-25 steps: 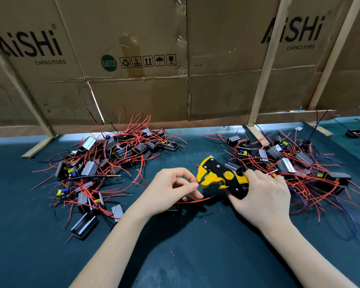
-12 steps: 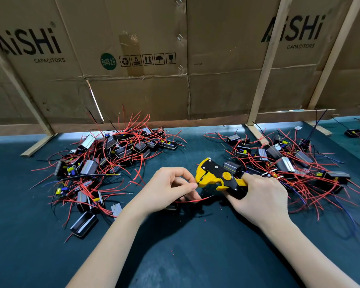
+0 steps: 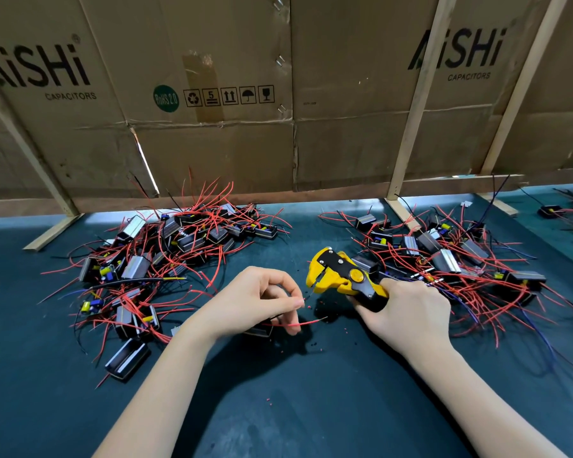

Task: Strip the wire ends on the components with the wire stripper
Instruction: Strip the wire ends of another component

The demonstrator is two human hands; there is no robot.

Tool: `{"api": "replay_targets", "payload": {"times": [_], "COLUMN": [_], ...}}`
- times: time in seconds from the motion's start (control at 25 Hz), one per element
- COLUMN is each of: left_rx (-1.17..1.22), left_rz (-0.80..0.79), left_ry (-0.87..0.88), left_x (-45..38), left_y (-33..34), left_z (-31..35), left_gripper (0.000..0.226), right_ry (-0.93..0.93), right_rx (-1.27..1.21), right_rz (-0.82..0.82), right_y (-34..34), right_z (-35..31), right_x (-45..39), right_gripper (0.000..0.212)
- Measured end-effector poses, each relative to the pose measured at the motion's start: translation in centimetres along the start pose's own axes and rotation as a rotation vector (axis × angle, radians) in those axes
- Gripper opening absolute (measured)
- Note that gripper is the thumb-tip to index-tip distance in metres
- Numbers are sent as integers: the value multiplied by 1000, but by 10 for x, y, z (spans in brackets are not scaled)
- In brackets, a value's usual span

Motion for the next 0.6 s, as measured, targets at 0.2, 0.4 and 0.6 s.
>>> {"api": "replay_targets", "payload": {"times": [0.2, 0.4, 0.6], "left_rx": [161, 103, -10], "left_rz": [18, -120, -171], "left_ry": [14, -18, -56], "left_x": [-1, 7, 6], "left_y": [-3, -2, 2], "left_z": [-1, -4, -6], "left_gripper": [7, 26, 11], "right_ry": [-64, -50, -77], "right_rx": [-50, -33, -19], "right_rz": [215, 175, 190], "right_y": [-14, -7, -8], "right_z": [9, 10, 5], "right_x": [1, 0, 2], "right_gripper": [53, 53, 54]}}
Point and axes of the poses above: each hand's wrist, its own x-axis away from the middle knuckle, its own y-axis out of the palm, z = x × y, the point moved 7 cm from there along -x, towards the middle knuckle, and after that the axes turned 13 degrees about -z, right-handed, at the moved point
